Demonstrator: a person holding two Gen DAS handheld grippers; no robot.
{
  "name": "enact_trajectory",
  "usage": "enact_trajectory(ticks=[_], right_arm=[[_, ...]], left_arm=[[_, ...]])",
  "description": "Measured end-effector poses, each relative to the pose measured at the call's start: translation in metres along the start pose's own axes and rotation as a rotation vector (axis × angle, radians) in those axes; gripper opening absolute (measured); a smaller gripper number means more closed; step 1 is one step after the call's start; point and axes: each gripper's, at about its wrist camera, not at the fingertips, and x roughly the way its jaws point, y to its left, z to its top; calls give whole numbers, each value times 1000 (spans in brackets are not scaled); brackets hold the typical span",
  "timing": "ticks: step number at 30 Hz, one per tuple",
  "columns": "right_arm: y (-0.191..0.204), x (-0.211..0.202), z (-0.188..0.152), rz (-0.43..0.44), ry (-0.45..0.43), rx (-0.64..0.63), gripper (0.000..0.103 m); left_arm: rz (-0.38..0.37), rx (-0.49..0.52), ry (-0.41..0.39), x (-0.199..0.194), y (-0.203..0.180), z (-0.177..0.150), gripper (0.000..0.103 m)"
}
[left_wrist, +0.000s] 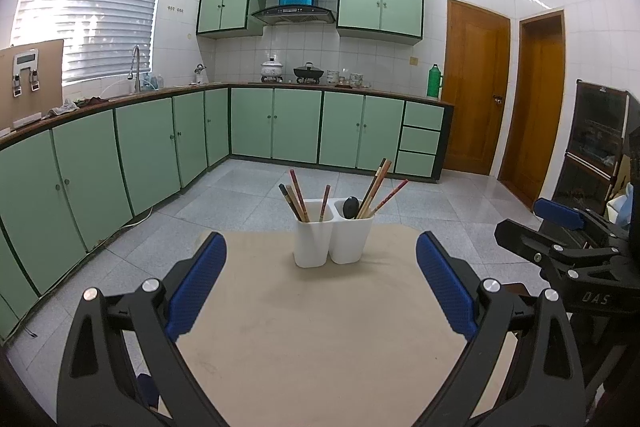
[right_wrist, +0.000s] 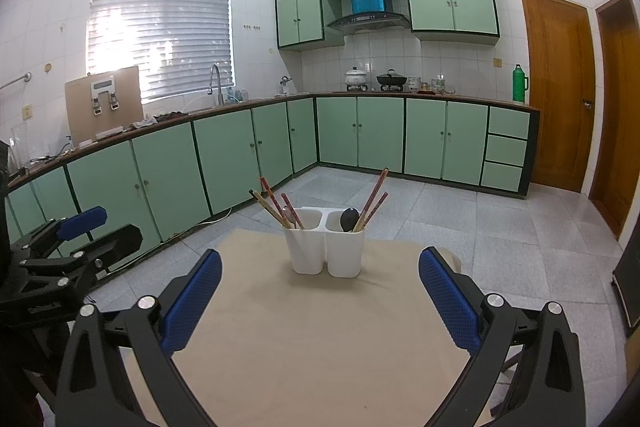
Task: Organize utensils
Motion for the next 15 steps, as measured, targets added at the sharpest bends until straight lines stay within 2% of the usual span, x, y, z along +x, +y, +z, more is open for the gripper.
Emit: enact_trajectory(ticks=[15], right_arm=[[-3,2,-2,0,6,1,97]], left_arm=[[0,-1,7,2,-2,1,93]])
